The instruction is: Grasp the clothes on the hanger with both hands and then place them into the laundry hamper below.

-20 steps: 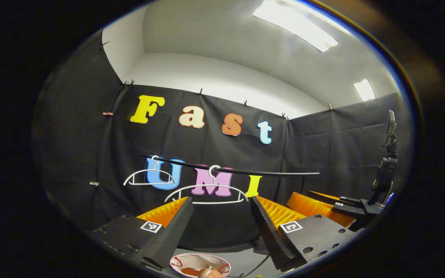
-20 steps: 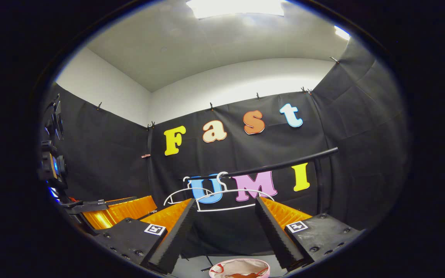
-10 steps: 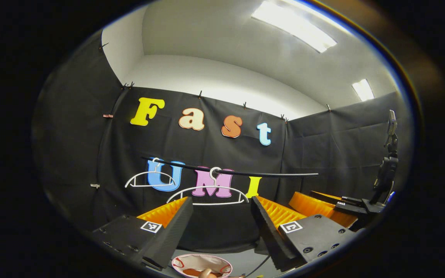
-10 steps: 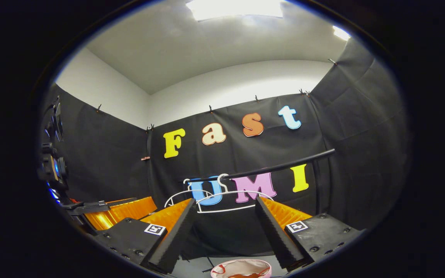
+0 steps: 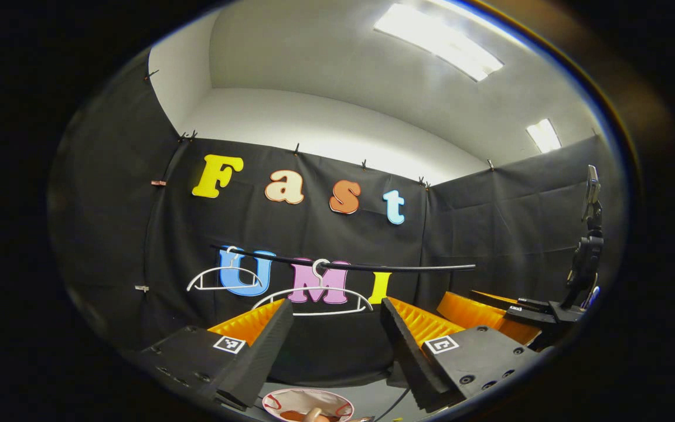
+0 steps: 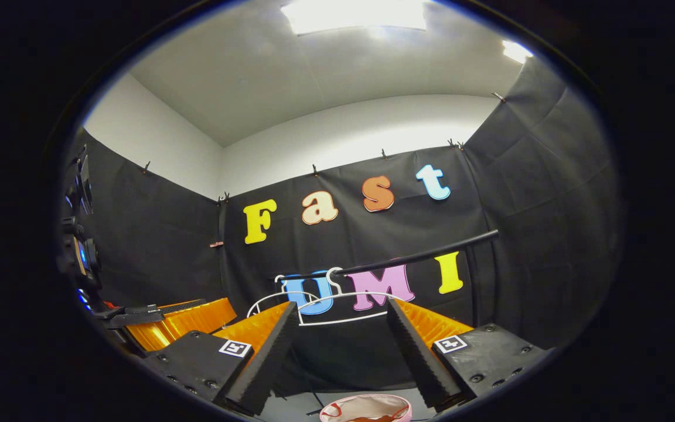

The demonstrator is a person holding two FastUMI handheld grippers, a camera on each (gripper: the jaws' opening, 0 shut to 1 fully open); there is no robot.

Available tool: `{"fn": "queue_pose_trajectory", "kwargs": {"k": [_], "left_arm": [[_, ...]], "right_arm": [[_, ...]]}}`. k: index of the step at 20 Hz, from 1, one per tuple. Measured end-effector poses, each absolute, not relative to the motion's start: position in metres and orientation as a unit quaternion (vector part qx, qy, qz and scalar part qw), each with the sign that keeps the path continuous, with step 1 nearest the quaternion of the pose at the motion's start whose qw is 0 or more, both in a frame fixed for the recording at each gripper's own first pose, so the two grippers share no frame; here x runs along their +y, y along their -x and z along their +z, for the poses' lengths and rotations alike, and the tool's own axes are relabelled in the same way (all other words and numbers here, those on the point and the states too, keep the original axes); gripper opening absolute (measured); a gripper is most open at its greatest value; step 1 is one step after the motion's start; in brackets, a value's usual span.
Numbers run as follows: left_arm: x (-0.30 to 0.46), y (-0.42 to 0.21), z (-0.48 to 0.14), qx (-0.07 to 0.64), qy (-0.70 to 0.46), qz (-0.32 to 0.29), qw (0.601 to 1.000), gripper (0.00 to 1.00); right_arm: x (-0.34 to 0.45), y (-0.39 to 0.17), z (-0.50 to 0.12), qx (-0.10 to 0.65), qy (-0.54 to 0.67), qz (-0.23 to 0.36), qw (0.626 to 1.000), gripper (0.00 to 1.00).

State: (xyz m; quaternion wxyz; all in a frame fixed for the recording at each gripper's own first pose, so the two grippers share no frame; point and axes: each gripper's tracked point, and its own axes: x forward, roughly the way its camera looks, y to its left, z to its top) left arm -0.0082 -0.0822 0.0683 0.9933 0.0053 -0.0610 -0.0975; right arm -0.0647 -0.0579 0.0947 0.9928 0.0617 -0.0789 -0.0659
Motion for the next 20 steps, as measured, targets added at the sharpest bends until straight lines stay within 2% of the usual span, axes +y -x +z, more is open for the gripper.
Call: {"fn": "queue_pose_trajectory", "kwargs": {"k": [20], "left_arm": [[-0.075, 0.011, 0.07, -0.058, 0.002, -0.108, 0.992, 0.95]], "right_arm": [[-0.043, 0.066, 0.093, -0.074, -0.061, -0.066, 0.993, 0.97]]}}
